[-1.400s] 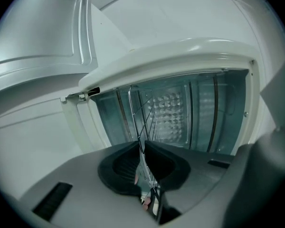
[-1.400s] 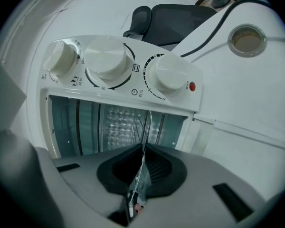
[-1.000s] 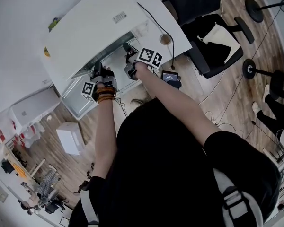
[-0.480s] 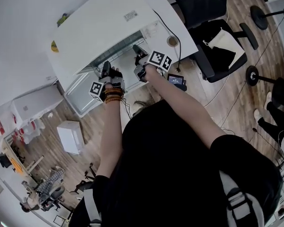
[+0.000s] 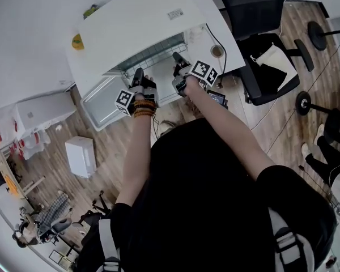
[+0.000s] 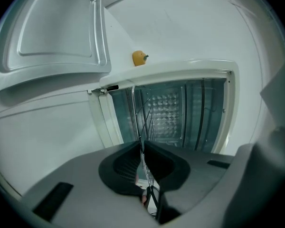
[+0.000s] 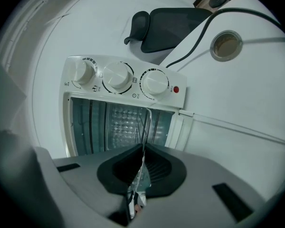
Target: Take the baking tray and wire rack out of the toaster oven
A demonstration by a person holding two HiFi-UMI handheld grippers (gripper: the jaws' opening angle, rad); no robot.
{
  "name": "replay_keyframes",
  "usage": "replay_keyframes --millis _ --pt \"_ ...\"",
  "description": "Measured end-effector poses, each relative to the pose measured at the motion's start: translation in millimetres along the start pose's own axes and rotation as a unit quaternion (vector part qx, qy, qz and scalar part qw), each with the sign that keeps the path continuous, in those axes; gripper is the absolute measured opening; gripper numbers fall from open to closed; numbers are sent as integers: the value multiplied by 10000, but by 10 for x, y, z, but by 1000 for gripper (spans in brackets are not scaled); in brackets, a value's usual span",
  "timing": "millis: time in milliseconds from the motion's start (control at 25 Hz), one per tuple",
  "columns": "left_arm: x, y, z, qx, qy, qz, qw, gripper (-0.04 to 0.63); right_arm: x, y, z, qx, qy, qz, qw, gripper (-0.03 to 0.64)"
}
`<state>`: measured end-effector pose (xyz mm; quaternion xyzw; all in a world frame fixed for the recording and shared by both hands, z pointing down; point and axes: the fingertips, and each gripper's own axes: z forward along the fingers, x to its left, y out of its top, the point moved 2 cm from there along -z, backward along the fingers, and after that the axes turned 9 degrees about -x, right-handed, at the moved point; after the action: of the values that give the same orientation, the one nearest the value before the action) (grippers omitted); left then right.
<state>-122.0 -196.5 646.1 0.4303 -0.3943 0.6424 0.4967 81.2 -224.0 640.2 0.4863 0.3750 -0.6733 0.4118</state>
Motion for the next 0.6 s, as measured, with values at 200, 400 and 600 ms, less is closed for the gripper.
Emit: replay_keyframes --millis 200,400,600 --pt "-3 -10 -57 5 -33 -25 10000 41 3 -20 -59 -1 19 20 10000 38" --pt "5 -39 -110 8 -72 -33 10000 41 -9 -29 -120 -15 17 94 10000 38" --pt "11 -74 -166 -8 -108 -59 9999 40 -21 -30 -186 5 46 69 10000 38"
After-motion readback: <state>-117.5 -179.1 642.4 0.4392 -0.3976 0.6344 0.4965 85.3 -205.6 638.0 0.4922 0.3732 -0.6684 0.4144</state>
